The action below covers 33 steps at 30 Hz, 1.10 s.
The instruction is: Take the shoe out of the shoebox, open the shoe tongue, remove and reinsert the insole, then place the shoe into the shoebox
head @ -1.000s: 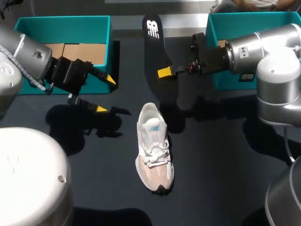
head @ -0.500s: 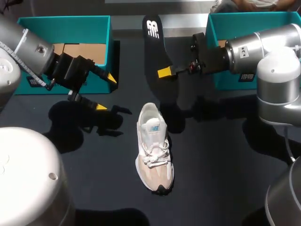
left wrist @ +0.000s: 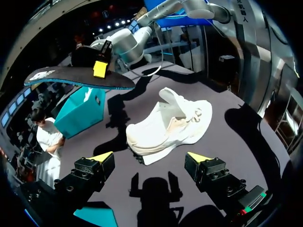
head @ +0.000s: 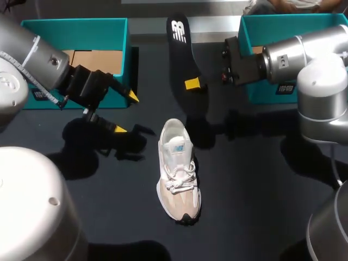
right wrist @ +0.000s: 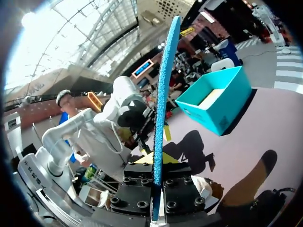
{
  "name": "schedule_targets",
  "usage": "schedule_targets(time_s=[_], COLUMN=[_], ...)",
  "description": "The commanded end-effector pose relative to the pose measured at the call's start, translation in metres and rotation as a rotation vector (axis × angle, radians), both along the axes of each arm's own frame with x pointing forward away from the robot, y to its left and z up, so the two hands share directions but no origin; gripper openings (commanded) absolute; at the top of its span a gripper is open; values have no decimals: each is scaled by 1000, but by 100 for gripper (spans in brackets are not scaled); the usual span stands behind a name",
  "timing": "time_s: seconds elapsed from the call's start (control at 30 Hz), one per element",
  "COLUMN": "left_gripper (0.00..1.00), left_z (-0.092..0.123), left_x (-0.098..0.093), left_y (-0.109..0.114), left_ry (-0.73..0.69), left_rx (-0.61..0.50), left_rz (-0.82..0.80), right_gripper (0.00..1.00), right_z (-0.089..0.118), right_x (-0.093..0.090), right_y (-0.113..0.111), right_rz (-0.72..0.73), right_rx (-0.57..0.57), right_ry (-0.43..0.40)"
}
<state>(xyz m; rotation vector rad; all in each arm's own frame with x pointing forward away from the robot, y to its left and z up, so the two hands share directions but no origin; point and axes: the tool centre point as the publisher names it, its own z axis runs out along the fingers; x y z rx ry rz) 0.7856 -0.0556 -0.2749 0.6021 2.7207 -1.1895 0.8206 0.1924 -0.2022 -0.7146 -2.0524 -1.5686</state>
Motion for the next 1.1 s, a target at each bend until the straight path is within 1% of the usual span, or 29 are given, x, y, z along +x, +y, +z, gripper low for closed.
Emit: schedule_targets(time_s=[0.03,0.07,0.1,0.13,0.17,0.2,0.33,0.47,0.63,0.83,0.97,1.03,1.1], left_gripper=[100,100,100,100,100,100,100,100,100,100,100,100,100], left_z=[-21,-25,-27,-31,-35,-38,-50,-60,-63,-64,-62,-61,-61], left_x=[-9,-11,-13,-14,-14,-13,-14,-20,-22,-23,-21,-21,-21], left_y=[-21,-25,-28,-28,-29,-30,-34,-39,-43,-45,-47,-48,-48], left_ry=[0,13,7,22,24,29,55,54,51,60,59,54,56], left_rx=[10,37,38,38,47,42,62,56,43,53,48,47,37], left_rz=[15,13,4,7,8,5,11,10,27,33,38,42,52], right_gripper=[0,0,0,0,0,0,0,0,0,0,0,0,0], right_z=[-13,-16,-18,-19,-20,-22,-29,-32,-32,-32,-32,-43,-49], right_x=[13,15,17,18,18,17,4,-11,-11,-11,-11,-10,-9], right_y=[8,9,11,12,14,14,22,31,31,31,31,34,37], right_rz=[40,40,41,52,52,64,39,27,27,27,27,15,-4], right_rx=[3,18,37,45,14,40,73,117,117,117,117,138,148], right_ry=[-90,-108,-122,-124,-127,-127,-113,-135,-135,-135,-135,-149,-178])
